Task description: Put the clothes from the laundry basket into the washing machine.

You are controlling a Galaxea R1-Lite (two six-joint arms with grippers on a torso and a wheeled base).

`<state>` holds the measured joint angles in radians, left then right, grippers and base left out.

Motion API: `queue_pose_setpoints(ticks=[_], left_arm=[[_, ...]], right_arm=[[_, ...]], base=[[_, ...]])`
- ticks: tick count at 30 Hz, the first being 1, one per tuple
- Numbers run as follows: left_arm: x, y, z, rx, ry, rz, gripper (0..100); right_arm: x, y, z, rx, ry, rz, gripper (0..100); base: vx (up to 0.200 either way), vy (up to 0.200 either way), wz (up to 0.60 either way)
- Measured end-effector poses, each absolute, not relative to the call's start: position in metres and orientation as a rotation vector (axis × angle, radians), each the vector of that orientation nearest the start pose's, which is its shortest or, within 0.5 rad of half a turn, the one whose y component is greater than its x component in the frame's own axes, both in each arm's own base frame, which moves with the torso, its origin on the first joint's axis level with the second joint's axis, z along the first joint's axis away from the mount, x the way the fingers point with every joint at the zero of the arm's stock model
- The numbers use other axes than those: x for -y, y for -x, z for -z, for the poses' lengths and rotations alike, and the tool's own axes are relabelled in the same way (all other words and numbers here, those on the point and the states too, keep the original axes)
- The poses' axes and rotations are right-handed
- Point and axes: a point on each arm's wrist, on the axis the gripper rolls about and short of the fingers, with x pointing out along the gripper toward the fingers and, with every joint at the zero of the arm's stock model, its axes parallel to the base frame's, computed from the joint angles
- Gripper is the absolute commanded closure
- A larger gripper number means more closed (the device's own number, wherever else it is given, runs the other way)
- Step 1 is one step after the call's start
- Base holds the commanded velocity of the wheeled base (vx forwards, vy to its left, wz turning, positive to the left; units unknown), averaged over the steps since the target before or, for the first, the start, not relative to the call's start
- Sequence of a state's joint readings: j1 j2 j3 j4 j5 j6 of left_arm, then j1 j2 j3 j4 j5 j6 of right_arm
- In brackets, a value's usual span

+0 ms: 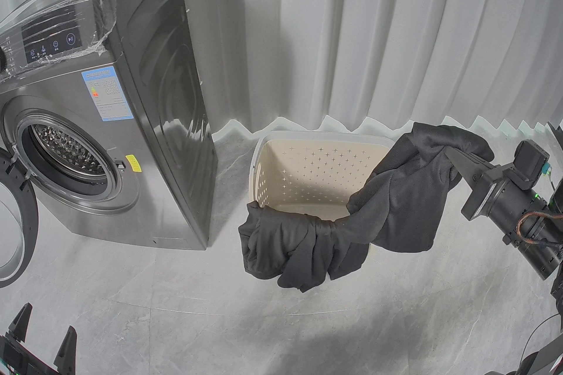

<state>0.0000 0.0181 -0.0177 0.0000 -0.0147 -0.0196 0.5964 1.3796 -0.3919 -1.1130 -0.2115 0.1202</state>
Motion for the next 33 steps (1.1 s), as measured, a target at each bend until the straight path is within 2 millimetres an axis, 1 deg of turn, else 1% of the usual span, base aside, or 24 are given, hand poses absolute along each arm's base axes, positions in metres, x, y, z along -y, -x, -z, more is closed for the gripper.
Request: queue_pose_setpoints(ticks=[33], left_arm=[[0.0003,0.0228,-0.0808,0.000,0.021,0.015,0]], right_arm=[[-0.1153,-0.1662,-0.2032,0.093,-0.180,-0.423,100]], base=[[0.000,0.200,0.00]])
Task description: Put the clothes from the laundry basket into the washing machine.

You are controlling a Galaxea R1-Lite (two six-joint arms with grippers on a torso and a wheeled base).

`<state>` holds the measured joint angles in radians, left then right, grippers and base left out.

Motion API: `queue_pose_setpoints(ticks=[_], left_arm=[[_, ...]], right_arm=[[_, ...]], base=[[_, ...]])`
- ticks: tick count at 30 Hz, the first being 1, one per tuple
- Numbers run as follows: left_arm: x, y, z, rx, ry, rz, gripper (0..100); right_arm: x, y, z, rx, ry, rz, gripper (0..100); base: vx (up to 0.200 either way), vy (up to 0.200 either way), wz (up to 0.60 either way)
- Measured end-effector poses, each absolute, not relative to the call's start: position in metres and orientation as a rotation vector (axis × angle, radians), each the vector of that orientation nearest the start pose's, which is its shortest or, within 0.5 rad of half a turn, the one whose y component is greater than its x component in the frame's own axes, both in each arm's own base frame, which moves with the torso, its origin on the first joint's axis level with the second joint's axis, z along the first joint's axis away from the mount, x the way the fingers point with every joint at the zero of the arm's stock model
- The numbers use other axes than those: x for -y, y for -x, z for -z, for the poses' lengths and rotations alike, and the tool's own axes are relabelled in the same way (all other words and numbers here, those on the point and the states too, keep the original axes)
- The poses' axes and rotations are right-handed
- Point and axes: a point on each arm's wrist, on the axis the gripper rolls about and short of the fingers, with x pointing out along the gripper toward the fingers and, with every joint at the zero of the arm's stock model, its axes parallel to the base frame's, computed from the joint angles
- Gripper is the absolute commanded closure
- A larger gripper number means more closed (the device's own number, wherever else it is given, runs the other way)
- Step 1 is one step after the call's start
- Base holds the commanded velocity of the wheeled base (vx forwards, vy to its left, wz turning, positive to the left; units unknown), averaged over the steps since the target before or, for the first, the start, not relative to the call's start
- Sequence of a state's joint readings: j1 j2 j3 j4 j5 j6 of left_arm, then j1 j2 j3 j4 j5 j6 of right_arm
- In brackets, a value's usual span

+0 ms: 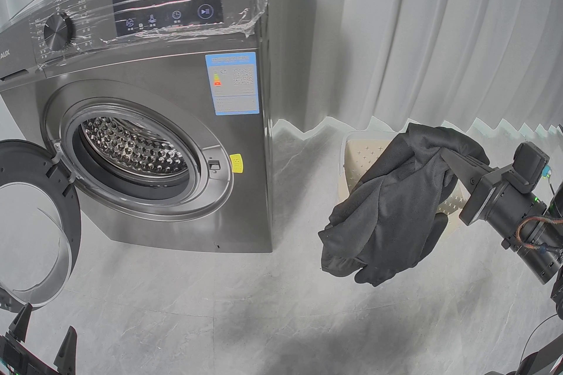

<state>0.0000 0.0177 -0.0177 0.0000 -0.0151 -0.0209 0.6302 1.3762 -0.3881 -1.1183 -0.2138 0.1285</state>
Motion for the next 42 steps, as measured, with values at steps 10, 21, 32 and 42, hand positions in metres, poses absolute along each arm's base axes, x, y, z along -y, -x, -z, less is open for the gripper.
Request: queue_pose_setpoints(ticks=[10,21,32,42], left_arm=[[0.0003,0.0227,-0.0807,-0.001,0.021,0.016,0],[0.0003,0.0227,-0.0808,-0.001,0.021,0.016,0],[0.0003,0.0228,-0.0807,-0.001,0.020,0.016,0],[0.0003,0.0227,-0.0807,-0.001,0.019,0.016,0]], right_arm=[[-0.1159,-0.1655,-0.2024,0.089,-0.180,-0.429,100],[-0.1168,-0.1656,-0.2021,0.087,-0.189,-0.432,100],[-0.1170,-0.1653,-0.2014,0.081,-0.192,-0.435,100],[-0.1170,-0.1653,-0.2006,0.077,-0.194,-0.435,100]], base=[[0.000,0.100,0.00],[-0.164,0.000,0.00],[0.000,0.109,0.00],[0.000,0.200,0.00]])
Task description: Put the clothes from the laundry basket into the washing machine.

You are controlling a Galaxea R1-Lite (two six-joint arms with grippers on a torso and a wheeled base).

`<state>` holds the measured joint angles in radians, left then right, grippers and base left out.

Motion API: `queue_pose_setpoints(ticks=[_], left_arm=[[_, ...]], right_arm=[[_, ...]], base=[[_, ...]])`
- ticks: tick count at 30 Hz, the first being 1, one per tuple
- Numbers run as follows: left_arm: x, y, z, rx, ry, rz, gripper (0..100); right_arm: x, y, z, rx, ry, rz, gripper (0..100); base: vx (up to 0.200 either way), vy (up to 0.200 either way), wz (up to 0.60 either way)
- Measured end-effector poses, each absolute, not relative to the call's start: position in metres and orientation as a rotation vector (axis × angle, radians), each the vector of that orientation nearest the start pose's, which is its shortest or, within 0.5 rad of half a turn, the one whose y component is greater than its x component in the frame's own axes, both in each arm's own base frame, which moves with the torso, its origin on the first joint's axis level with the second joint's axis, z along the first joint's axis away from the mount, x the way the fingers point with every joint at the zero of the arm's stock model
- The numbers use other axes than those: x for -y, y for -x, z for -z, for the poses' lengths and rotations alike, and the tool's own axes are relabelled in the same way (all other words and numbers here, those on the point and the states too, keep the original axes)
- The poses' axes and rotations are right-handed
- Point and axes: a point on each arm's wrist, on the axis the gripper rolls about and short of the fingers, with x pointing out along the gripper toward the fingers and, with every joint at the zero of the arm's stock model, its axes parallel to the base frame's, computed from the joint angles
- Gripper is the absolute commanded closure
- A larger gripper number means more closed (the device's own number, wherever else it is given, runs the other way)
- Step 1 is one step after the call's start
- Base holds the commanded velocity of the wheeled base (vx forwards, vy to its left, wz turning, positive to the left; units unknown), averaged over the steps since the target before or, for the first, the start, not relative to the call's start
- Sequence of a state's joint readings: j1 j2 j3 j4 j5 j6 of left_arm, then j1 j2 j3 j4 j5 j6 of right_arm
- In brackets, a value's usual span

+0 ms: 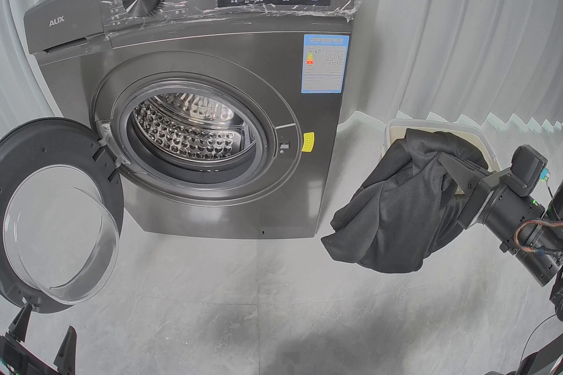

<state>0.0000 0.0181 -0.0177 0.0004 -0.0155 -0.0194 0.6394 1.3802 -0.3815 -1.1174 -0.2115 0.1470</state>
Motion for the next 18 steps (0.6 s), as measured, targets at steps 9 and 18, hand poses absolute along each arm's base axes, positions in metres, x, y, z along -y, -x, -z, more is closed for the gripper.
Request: queue_pose_setpoints(ticks=[9,18], left_arm=[[0.0003,0.0228,-0.0808,0.000,0.019,0.016,0],[0.0003,0.0227,-0.0807,-0.001,0.019,0.015,0]], right_arm=[[-0.1169,-0.1652,-0.1999,0.075,-0.193,-0.435,100],[-0.1170,-0.1647,-0.1989,0.071,-0.191,-0.437,100]], base=[[0.000,0.200,0.00],[0.000,0.111,0.00]])
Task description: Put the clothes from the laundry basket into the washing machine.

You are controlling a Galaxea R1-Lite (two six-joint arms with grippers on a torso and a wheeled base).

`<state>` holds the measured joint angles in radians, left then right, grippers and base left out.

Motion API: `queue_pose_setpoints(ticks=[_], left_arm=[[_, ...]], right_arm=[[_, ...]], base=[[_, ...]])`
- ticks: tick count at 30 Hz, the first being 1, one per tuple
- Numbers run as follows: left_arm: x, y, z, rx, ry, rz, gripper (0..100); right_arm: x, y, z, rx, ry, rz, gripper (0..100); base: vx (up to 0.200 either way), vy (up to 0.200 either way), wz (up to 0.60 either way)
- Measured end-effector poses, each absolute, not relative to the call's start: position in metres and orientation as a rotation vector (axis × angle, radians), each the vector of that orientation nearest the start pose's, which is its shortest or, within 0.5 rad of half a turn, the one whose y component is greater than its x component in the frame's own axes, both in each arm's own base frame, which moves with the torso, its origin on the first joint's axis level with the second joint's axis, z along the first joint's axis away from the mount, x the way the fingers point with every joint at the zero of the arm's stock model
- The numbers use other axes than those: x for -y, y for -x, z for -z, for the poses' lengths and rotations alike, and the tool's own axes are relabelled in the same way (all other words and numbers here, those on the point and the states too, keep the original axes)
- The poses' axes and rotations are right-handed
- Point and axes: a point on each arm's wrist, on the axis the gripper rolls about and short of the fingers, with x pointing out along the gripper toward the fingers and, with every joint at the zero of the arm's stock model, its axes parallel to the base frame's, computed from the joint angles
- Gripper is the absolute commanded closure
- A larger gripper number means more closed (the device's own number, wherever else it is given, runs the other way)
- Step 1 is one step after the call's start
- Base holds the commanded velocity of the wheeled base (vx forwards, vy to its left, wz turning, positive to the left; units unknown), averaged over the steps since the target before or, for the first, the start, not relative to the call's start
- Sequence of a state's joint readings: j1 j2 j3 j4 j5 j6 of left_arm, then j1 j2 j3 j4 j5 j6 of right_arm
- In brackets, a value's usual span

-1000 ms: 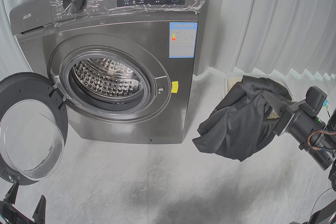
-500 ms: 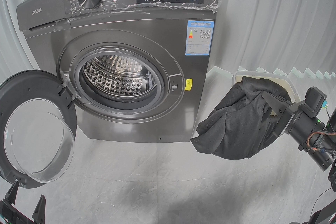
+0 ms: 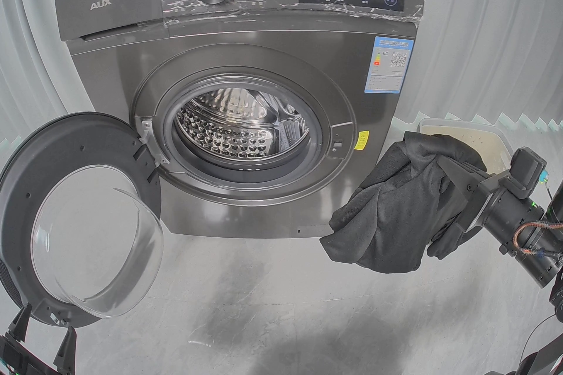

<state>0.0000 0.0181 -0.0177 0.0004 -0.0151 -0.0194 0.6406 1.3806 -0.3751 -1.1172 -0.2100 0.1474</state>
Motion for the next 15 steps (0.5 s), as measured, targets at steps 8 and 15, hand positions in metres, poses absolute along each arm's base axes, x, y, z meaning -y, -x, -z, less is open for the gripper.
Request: queue_pose_setpoints(ticks=[8,15], left_arm=[[0.0003,0.0228,-0.0807,-0.001,0.020,0.015,0],[0.0003,0.0227,-0.0807,-0.001,0.021,0.016,0]], right_arm=[[-0.1168,-0.1644,-0.1981,0.068,-0.190,-0.438,100],[-0.1175,-0.1640,-0.1978,0.067,-0.190,-0.441,100]], base=[[0.000,0.000,0.00],[0.086,0.000,0.00]])
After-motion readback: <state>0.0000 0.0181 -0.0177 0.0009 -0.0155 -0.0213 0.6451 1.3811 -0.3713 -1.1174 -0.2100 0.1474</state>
